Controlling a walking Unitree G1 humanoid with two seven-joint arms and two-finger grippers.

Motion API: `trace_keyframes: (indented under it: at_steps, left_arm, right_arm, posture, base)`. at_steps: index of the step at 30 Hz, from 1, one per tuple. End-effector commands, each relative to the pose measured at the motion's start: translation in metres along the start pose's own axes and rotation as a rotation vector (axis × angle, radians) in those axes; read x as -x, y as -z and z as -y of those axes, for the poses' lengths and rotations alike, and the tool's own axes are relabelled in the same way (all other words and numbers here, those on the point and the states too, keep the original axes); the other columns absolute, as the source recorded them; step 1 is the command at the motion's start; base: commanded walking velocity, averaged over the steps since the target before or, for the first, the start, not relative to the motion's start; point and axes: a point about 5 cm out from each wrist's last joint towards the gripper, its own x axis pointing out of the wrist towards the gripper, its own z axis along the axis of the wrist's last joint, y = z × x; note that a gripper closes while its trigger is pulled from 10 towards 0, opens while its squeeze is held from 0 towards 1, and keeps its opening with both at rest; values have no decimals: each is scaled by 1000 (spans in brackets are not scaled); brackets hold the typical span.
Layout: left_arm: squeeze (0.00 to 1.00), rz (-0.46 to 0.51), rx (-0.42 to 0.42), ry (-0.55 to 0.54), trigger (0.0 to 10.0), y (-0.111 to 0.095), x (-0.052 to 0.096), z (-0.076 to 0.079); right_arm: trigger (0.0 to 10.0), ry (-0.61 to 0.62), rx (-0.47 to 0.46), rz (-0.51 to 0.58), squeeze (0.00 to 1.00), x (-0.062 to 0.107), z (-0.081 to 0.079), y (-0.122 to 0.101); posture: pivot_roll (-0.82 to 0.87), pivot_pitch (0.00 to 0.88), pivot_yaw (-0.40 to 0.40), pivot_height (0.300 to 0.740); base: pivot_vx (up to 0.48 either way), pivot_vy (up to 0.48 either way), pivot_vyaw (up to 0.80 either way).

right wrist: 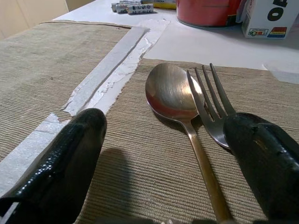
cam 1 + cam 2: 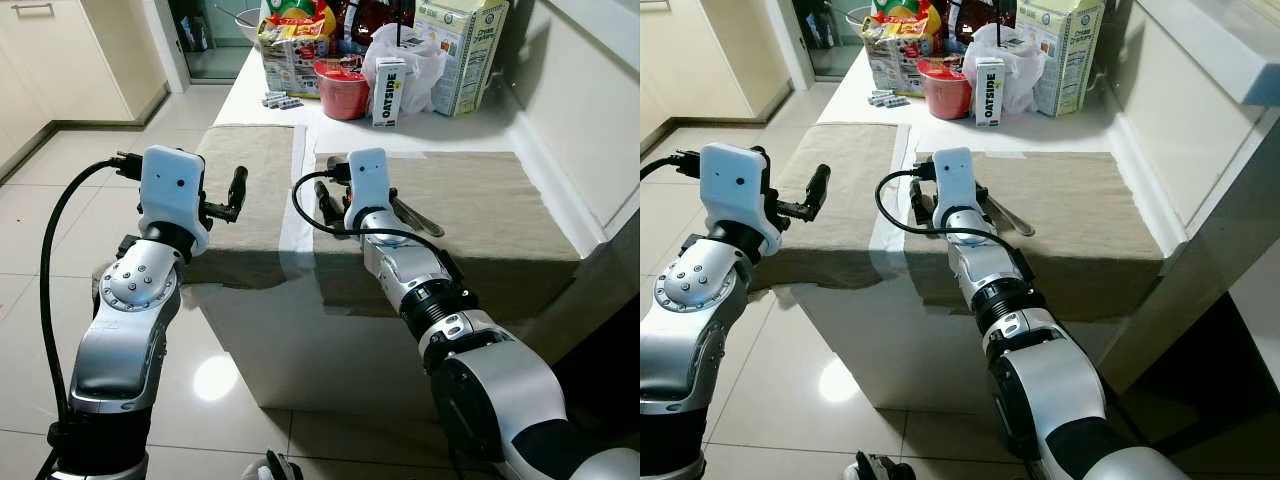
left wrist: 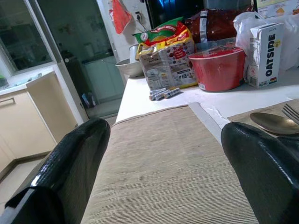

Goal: Setting the table

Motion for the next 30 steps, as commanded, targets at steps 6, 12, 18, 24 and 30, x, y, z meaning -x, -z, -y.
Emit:
trace_keyframes:
  at_steps: [6,12,18,24,30]
  left_arm:
    - [0,10,-21,3,10000,-5,-2,-5]
    - [0,11,-29,5,10000,-7,-3,-7]
    - [0,12,-36,7,10000,-7,-4,-9]
    - [0,10,-35,11,10000,-7,-3,-8]
    - [0,10,-30,12,10000,-7,-3,-8]
  right_arm:
    - [0,-10,-114,-236,0,8,-2,49]
    - [0,-23,-139,-269,0,9,-4,55]
    - [0,-27,-145,-273,0,10,-4,57]
    - [0,-39,-111,-223,0,9,-5,52]
    - [0,-41,5,-46,0,5,-7,25]
  posture:
    - [108,36,88,740]
    - [109,29,93,740]
    - [108,25,94,740]
    - [107,27,94,740]
    - [104,33,96,740]
  base:
    - [0,0,0]
    - [0,0,0]
    - [0,0,0]
    - [0,0,0]
    - [0,0,0]
